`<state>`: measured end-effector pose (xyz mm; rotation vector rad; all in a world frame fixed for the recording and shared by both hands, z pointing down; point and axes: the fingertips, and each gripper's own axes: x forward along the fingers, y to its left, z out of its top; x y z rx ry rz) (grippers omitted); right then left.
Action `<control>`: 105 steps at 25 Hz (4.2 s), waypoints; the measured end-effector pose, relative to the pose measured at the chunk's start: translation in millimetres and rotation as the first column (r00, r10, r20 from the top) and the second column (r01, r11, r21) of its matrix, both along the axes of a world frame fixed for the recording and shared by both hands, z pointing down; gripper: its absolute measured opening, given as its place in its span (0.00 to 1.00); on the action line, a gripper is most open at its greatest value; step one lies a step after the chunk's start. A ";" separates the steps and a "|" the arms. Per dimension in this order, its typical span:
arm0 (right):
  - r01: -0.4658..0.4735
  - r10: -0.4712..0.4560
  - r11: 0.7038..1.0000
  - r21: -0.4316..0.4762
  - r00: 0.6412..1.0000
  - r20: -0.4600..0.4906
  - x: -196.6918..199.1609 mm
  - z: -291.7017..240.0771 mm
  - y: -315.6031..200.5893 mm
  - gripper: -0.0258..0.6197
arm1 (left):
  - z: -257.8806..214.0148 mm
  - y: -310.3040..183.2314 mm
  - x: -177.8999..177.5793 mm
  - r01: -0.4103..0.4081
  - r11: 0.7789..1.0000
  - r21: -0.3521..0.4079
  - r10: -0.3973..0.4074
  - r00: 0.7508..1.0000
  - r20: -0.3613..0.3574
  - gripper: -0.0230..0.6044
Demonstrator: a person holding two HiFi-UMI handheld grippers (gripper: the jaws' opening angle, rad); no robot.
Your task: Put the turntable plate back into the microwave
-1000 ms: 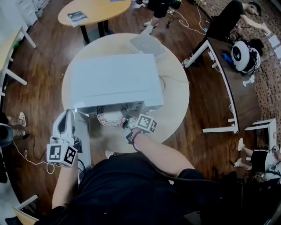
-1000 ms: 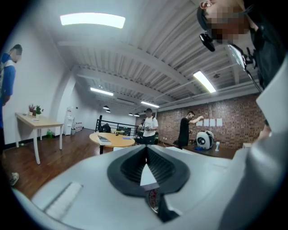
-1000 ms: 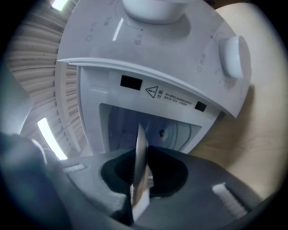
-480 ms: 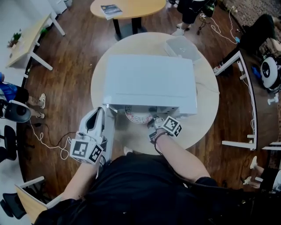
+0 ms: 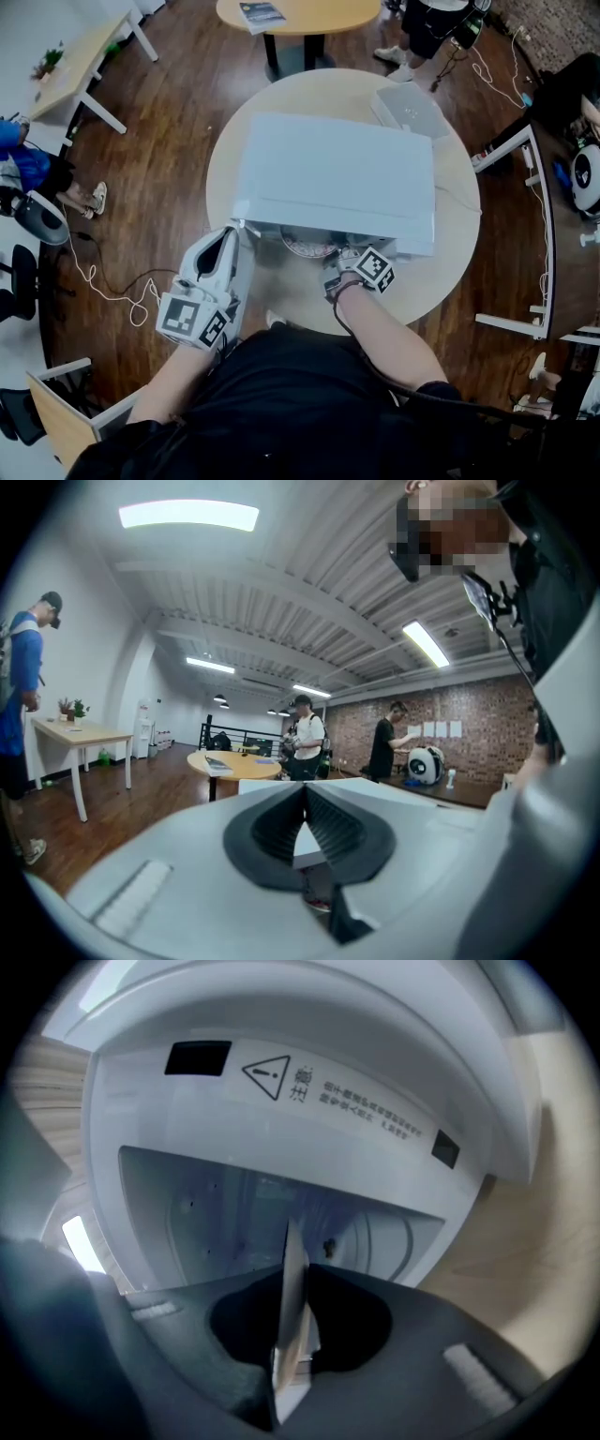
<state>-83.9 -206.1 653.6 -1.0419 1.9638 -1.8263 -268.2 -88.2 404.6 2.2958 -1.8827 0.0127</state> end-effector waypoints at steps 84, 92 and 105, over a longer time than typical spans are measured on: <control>-0.367 0.364 0.926 -0.094 0.930 -0.048 11.2 37.7 -44.6 0.25 | 1.3 2.2 -5.3 -0.034 0.999 -0.021 0.034 0.999 -0.011 0.04; -0.351 0.343 0.934 -0.071 0.934 -0.103 15.4 33.8 -34.6 0.30 | -4.0 8.0 -0.9 -0.040 0.999 -0.005 0.040 0.999 -0.003 0.04; -0.309 0.303 0.949 -0.059 0.949 -0.094 18.7 30.1 -15.0 0.31 | -7.0 12.9 13.2 -0.057 0.998 0.012 0.057 0.998 0.006 0.04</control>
